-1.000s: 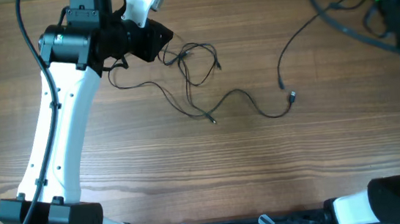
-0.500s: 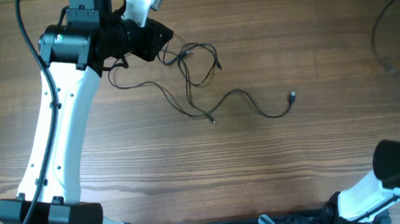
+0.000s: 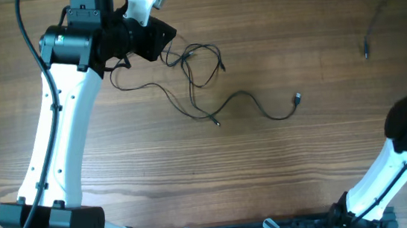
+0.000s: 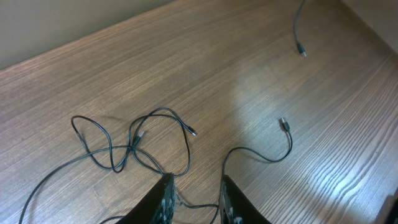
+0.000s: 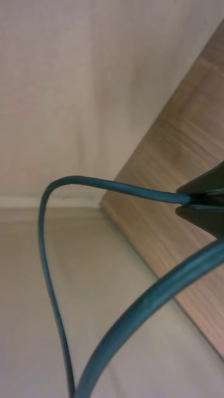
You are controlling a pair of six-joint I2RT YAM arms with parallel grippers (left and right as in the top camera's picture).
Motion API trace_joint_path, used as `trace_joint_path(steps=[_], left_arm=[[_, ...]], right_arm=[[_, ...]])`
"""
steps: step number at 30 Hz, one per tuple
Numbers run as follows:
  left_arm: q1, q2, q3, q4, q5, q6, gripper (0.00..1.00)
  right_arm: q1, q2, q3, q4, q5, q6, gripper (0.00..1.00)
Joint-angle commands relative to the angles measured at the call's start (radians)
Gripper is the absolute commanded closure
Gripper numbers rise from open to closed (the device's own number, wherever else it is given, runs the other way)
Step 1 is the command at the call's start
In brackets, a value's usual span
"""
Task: Untangle cables
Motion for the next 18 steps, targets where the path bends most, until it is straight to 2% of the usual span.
trace_joint_path(steps=[1,7,12,18], left_arm=[[-0.019,-0.025,0.001,0.000,-0.002,0.005,0.75],[-0.052,-0.025,0.001,-0.005,-0.002,0.005,0.75],[-0.076,-0.025,0.001,-0.003,-0.003,0.005,0.73],[-0.078,-0.025,0.001,0.002,-0.002,0.004,0.73]], right_arm=[[-0.039,0.062,0.007,0.060,0.050,-0.049,0.95],[-0.105,0.139,0.007,0.159,0.067,-0.155,0.95],[-0.150,0.217,0.007,0.150,0.114,-0.226,0.95],[-0.150,0.252,0.007,0.130,0.086,-0.203,0.96]])
